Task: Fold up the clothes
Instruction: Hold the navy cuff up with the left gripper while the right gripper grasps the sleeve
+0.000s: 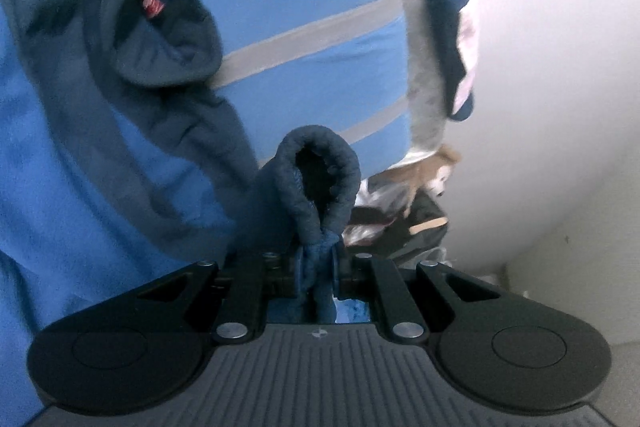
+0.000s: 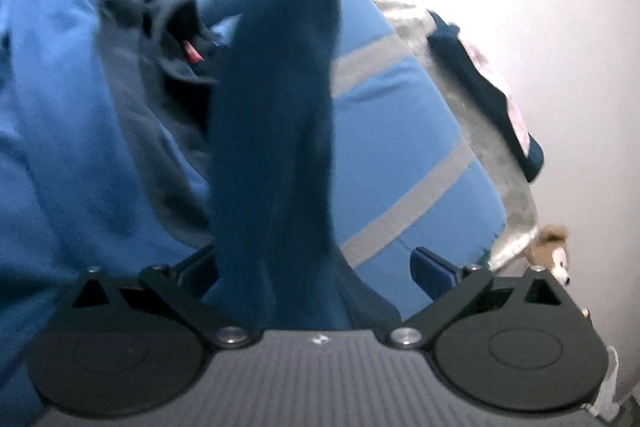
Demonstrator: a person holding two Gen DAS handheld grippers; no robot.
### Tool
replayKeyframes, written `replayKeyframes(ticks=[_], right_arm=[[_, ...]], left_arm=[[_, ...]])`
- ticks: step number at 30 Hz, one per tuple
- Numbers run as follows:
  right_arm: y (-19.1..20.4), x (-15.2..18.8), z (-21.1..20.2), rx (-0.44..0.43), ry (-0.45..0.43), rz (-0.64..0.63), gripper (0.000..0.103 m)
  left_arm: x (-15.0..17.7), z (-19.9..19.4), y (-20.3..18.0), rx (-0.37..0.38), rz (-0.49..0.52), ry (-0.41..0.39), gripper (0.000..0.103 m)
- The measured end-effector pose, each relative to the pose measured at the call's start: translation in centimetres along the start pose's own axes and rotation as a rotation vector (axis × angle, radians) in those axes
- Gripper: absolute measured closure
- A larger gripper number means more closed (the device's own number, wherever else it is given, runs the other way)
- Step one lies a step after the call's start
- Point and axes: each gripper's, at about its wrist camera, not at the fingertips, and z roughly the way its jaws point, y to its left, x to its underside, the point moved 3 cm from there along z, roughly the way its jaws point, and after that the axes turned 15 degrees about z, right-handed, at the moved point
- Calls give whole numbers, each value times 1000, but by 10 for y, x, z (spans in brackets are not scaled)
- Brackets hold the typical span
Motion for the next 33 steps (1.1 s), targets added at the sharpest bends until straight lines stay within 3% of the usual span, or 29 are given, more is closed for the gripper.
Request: replayKeyframes(ticks=[4,9,10,11,12,13,14,17,22,33], right_arm=[[-7,3,9,20,28,26,0],[-5,-2,-1,4,-32,-6,6],[-5,-3,-2,-4,-37,-13,17],[-5,-2,-2,-12,-29,-19,37],[-8,-1,0,-17,-10,-14,47],[-11,0,2,-22,12,-2,68],[-14,1,5,-26,34,9,77],[-27,-2,7,-22,46,71,84],[-43,-6,10,7,34,134,85],[-33,-1,8,-15,5,22,82]], left_arm=[[-4,-9,1,3,-1,-16,91],[-7,-17,4,4,-2,-30,91],[-8,-18,4,5,-3,-33,91],[-9,-20,5,4,-2,-37,91],[-10,-23,5,1,2,-44,91],[-12,-26,5,-3,8,-52,91],[-13,-29,5,-7,12,-61,91],[-18,-39,3,-30,37,-80,91],[-25,-51,0,-33,59,-110,91],[-33,-71,10,-62,52,-149,92]])
